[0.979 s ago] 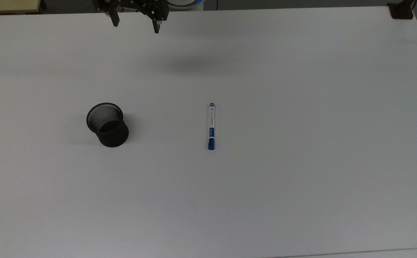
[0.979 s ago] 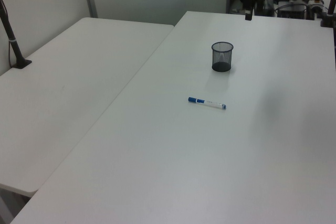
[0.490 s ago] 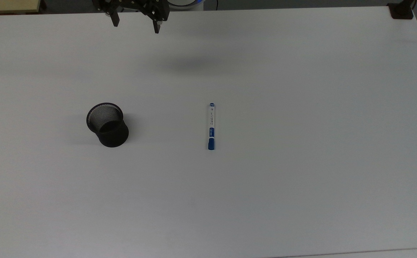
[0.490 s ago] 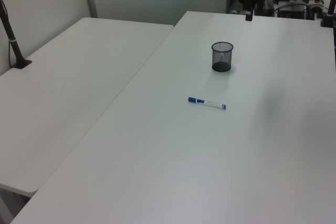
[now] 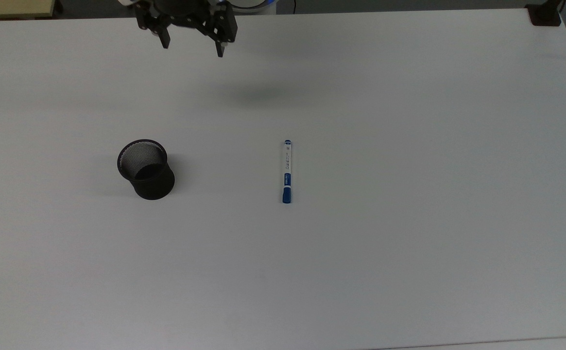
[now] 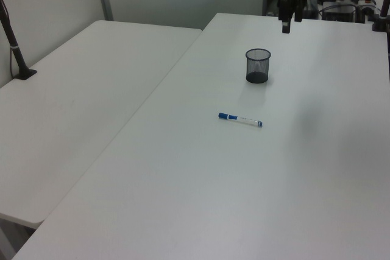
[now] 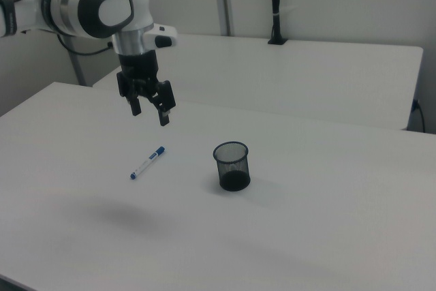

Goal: Insert the marker
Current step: 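Move the gripper over the blue-capped marker and lower onto it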

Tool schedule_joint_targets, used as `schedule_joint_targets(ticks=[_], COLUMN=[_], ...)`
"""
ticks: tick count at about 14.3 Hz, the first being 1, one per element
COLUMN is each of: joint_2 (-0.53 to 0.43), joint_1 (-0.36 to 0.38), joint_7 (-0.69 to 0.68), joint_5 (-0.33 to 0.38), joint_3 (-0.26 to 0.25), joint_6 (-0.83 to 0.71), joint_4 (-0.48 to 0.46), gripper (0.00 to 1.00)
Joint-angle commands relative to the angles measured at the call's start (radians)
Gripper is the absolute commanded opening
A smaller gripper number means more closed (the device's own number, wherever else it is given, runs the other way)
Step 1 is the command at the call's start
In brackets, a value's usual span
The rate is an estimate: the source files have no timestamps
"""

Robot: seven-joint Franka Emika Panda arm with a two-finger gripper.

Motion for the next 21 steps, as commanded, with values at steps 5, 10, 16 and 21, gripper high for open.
schedule_joint_targets(ticks=[5, 10, 16, 21], joint_2=[0.186, 0.272, 0.412, 0.456], joint_1=[0.106, 0.136, 0.175, 0.199], joint_7=[0.000, 0.029, 0.115, 0.117], joint_5=[-0.037, -0.026, -0.025, -0.011], joint_3=[0.001, 0.003, 0.003, 0.004], joint_6=[0.014, 0.121, 0.358, 0.372], joint_4=[0.060, 0.060, 0.060, 0.091], gripper=[1.00, 0.94, 0.80, 0.53])
